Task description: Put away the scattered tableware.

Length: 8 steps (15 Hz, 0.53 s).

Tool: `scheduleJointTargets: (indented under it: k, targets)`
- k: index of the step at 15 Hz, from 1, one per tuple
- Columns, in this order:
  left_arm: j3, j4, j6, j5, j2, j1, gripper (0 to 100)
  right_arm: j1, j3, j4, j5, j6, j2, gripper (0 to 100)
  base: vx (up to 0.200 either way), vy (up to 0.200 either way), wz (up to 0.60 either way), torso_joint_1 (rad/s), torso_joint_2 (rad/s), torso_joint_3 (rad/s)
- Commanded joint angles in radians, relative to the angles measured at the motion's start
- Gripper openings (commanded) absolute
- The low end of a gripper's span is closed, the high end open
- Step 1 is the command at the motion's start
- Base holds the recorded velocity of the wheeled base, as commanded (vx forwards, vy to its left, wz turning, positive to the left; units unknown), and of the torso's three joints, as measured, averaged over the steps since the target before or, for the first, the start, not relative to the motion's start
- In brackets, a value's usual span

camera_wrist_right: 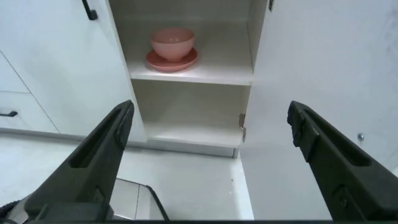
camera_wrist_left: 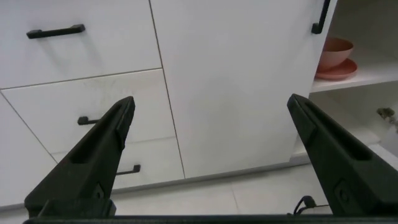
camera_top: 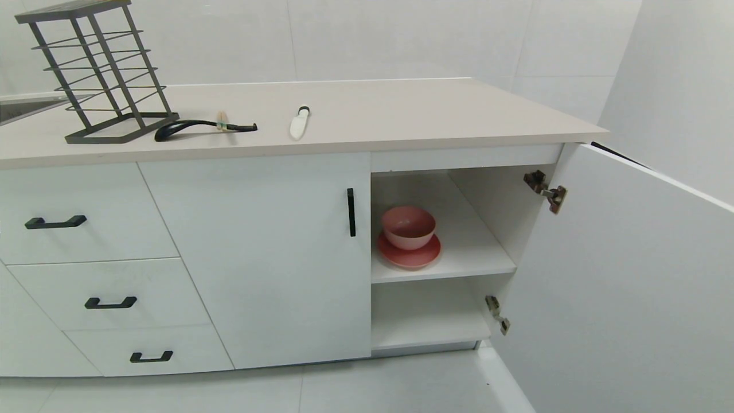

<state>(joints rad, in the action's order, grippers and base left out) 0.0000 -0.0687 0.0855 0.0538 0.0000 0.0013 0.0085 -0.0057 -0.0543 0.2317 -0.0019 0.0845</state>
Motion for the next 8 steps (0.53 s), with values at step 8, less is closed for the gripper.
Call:
scheduleJointTargets:
  k: [8]
  targets:
    - [0.0, 0.0, -0.047, -0.032, 0.0, 0.0, 100, -0.007, 0.006, 0.057, -0.169, -0.027, -0.072, 100, -0.05, 0.0, 0.0, 0.001, 0.0, 0.001]
